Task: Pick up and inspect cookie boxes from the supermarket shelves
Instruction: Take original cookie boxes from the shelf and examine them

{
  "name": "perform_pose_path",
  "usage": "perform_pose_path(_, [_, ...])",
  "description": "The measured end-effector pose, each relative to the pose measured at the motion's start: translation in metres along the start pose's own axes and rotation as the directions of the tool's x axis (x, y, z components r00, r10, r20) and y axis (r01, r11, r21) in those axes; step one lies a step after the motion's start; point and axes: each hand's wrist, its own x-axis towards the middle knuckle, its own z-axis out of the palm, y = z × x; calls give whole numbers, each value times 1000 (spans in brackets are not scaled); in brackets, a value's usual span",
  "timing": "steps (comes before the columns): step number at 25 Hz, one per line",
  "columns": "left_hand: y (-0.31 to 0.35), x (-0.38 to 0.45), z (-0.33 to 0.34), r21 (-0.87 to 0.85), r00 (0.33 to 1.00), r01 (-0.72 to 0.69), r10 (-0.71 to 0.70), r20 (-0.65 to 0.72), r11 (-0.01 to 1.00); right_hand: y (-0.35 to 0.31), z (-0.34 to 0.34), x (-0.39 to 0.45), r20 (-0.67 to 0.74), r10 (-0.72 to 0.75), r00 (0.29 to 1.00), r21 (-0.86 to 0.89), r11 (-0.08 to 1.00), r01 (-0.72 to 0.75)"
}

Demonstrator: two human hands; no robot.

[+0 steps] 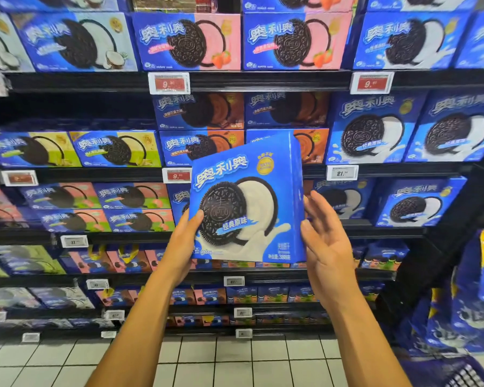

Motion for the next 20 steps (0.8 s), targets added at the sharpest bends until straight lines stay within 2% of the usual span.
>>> perform_pose_path(2, [-2,10,1,57,995,93,-92,-26,994,-5,14,1,41,-57,998,-26,998,58])
perform_pose_path(5, [-3,13,11,-12,984,162,-162,-80,987,-7,36,-4,103,-97,990,-53,993,103])
perform_pose_path(10, [-10,0,21,-131,975,221,-218,39,966,-7,66,-17,243,-98,965,-101,987,126])
perform_pose_path(20, [-8,-5,20,-127,976,216,-211,56,968,-13,72,-23,282,-104,954,-100,986,137])
